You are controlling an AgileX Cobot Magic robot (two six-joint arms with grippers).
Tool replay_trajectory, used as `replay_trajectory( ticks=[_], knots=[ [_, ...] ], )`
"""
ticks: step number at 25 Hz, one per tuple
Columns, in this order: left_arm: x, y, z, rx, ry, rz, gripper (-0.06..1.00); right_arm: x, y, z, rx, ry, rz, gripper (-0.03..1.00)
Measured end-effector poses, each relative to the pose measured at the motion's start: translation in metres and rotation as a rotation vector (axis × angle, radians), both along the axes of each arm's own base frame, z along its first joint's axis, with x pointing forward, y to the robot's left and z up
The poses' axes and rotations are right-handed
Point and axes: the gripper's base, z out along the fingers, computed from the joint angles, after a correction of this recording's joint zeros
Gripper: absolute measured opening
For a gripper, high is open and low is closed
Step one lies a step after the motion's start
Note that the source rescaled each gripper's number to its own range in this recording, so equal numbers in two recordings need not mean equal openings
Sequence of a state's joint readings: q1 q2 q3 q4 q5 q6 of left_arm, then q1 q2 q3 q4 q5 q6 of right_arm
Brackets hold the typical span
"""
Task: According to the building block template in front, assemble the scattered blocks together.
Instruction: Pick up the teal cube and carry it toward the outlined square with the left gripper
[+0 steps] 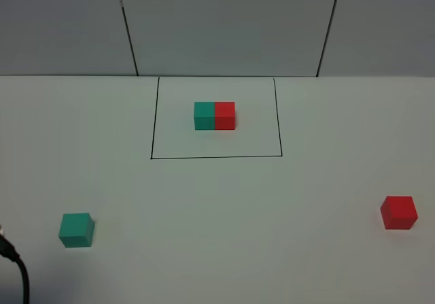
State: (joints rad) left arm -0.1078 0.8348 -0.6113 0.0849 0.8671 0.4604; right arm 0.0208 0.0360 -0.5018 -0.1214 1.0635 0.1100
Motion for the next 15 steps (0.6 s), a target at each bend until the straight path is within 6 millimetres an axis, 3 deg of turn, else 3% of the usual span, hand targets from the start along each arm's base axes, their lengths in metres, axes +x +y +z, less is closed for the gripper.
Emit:
replay_trajectory(
  ticks=[9, 15],
  knots=[
    [0.096, -0.022, 0.0, 0.146, 0.216, -0.228, 0.86, 0.0, 0.0, 0.0, 0.0, 0.0, 0.0, 0.58],
    [0.14, -0.049, -0.033, 0.223, 0.401, -0.479, 0.86, 0.0, 0.0, 0.0, 0.0, 0.0, 0.0, 0.58]
  ],
)
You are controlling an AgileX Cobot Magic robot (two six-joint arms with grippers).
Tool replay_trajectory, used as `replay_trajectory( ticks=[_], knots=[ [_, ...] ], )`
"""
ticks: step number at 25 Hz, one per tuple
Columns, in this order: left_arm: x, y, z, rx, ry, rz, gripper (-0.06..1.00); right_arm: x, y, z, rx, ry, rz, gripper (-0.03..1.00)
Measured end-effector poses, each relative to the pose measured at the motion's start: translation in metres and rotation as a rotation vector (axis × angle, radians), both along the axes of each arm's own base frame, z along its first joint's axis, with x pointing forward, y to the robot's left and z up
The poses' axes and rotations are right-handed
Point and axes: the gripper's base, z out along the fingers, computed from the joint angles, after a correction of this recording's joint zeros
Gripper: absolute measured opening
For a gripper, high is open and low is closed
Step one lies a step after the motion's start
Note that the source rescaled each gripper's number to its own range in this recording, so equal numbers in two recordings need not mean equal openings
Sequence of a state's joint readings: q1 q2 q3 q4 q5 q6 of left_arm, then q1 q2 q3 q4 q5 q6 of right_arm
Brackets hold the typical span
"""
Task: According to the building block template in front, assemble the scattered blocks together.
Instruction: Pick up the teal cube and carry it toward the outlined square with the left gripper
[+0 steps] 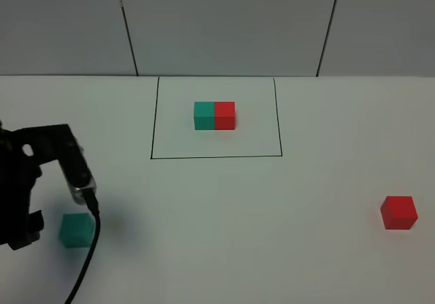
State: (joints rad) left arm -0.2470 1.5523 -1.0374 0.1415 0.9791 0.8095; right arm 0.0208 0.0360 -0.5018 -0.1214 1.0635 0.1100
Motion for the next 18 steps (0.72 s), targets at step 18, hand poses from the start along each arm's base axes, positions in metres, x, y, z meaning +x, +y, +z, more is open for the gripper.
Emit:
replay_trajectory(
  ticks=[18],
  knots=[
    [0.041, -0.019, -0.07, 0.072, 0.049, -0.329, 0.86, 0.0, 0.0, 0.0, 0.0, 0.0, 0.0, 0.58]
  ],
)
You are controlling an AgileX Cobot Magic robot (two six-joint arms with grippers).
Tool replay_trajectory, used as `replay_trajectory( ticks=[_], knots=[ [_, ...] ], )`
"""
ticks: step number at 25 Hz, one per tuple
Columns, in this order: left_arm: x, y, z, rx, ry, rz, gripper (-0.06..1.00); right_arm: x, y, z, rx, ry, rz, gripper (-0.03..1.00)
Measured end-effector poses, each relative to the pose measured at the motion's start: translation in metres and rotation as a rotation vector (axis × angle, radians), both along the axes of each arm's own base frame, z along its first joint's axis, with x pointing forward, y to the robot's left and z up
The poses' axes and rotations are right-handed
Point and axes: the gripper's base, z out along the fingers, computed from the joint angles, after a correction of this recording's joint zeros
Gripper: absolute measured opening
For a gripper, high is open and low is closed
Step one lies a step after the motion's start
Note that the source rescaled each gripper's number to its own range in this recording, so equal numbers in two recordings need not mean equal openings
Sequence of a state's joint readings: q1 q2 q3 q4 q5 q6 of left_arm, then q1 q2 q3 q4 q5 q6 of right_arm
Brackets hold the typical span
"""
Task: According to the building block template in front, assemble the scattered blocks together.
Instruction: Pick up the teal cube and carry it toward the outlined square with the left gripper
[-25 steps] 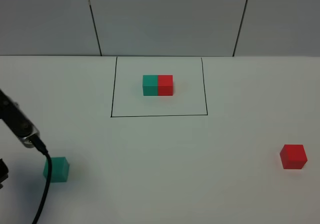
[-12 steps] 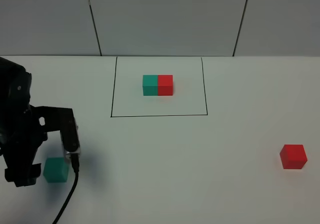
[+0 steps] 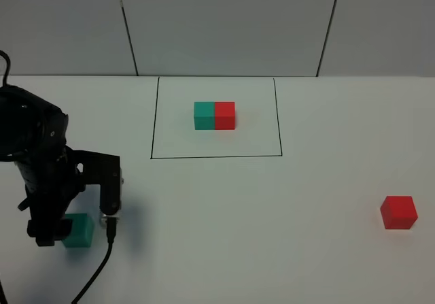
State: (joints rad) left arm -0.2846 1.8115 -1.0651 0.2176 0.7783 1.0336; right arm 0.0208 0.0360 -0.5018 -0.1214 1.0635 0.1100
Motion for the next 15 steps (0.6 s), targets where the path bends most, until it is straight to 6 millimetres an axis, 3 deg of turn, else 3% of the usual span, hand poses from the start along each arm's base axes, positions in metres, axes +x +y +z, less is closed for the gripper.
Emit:
replay_trajectory(
  ticks=[15],
  knots=[
    [0.007, -0.008, -0.026, -0.017, 0.017, -0.032, 0.86, 0.0, 0.0, 0.0, 0.0, 0.0, 0.0, 0.58]
  ],
)
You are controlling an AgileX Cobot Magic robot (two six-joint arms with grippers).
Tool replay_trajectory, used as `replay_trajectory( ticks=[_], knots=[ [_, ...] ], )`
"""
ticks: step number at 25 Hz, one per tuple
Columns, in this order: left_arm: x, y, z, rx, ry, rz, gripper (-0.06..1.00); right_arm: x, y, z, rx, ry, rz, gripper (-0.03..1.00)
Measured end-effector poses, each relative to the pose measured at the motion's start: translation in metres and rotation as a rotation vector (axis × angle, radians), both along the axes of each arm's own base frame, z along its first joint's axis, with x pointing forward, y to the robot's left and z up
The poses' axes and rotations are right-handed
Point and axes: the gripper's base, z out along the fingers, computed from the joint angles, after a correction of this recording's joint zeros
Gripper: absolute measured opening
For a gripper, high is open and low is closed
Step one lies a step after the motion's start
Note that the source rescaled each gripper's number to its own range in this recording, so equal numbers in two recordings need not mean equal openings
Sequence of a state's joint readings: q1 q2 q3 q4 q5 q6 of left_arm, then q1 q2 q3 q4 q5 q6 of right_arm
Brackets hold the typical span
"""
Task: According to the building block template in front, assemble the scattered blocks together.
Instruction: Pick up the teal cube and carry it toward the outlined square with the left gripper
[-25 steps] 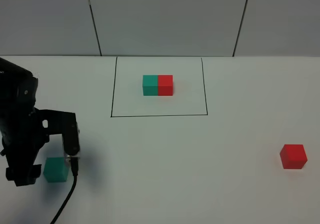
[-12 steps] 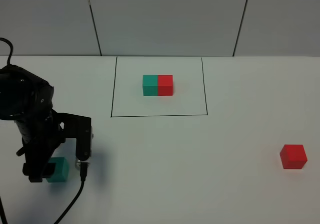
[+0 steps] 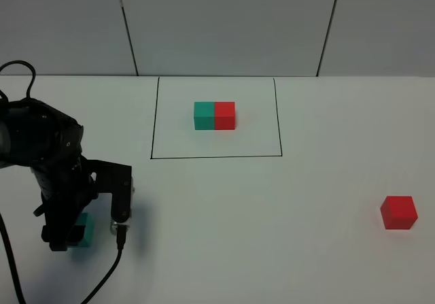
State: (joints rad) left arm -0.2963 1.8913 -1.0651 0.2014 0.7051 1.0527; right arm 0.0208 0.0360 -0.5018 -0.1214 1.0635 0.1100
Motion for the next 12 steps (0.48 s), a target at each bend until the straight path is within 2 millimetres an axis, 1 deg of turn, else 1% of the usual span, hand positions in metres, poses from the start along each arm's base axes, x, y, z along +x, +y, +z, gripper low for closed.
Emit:
replay_trajectory(
  ticks=[7, 12],
  knots=[
    [0.002, -0.004, -0.012, -0.037, 0.014, 0.03, 0.86, 0.0, 0.0, 0.0, 0.0, 0.0, 0.0, 0.58],
    [0.002, -0.005, -0.015, -0.047, 0.014, 0.033, 0.86, 0.0, 0.0, 0.0, 0.0, 0.0, 0.0, 0.58]
  ],
)
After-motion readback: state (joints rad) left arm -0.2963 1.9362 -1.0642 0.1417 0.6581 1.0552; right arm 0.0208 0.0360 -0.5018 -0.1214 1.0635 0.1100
